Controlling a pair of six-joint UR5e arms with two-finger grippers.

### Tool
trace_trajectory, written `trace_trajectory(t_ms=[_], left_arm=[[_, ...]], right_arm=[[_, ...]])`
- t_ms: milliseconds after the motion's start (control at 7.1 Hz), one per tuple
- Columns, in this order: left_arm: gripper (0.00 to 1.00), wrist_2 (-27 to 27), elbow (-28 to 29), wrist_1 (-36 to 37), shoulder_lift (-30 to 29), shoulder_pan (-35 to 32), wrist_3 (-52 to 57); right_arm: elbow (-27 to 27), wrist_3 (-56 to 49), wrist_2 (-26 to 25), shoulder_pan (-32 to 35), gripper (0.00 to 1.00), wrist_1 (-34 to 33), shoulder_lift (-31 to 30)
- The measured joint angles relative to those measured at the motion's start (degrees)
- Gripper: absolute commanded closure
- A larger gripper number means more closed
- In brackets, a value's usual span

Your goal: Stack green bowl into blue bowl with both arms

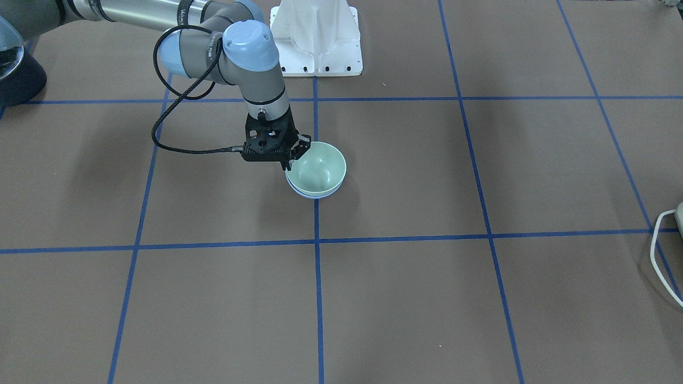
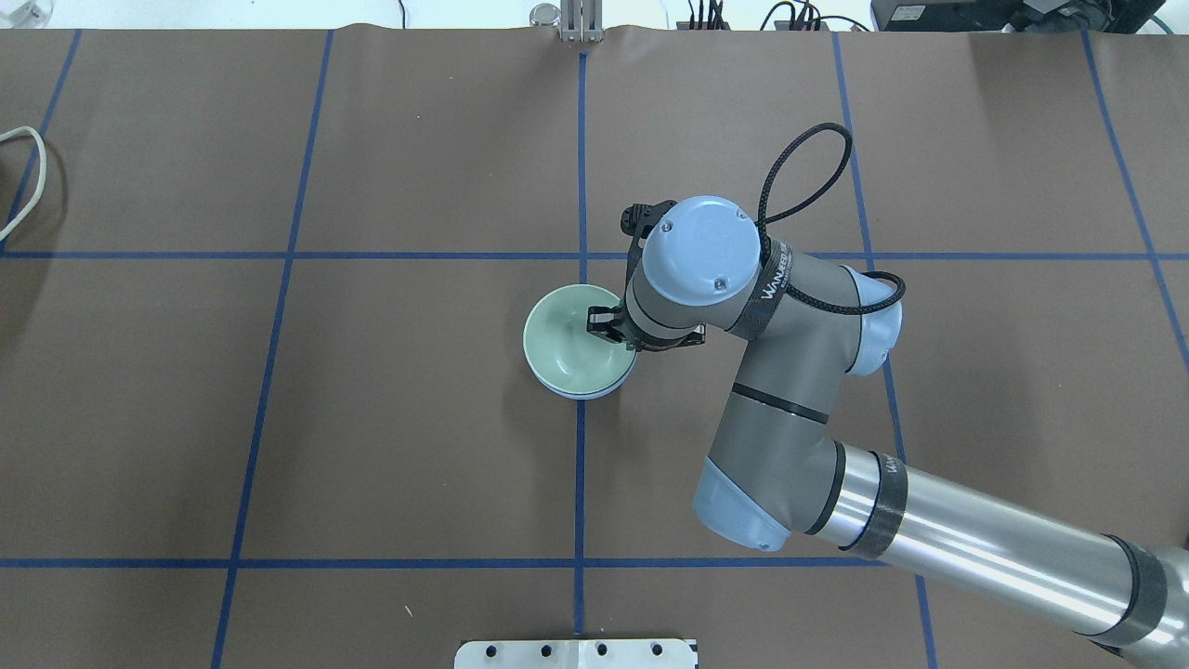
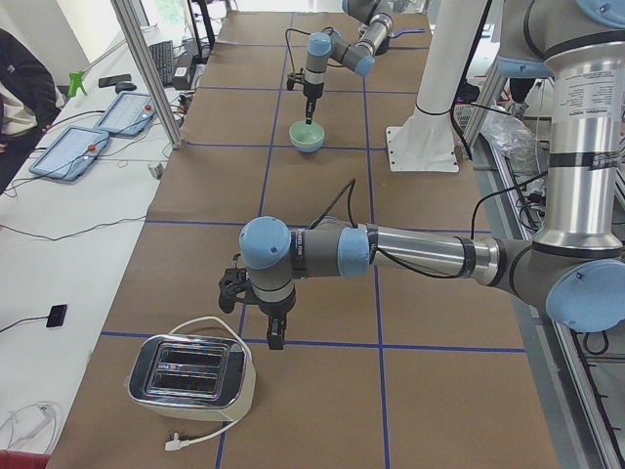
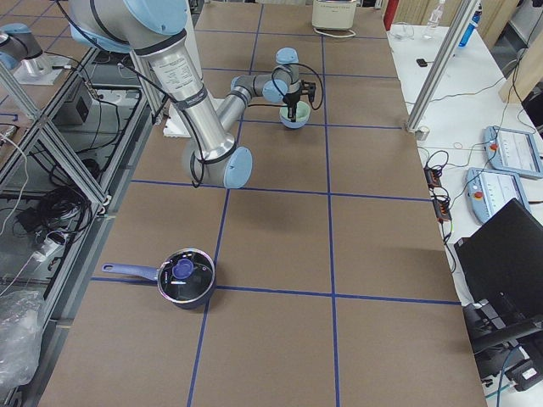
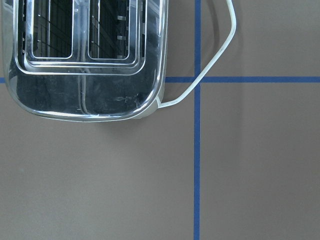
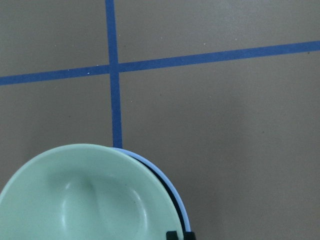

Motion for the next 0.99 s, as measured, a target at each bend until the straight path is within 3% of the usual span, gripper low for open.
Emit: trace_trajectory(t_ms=[987], left_arm=[[0.01, 0.0, 0.1, 0.0, 0.0, 0.0, 0.0]], right_arm=[[0.4, -0.1, 0.4, 0.0, 1.0, 0.0, -0.7]])
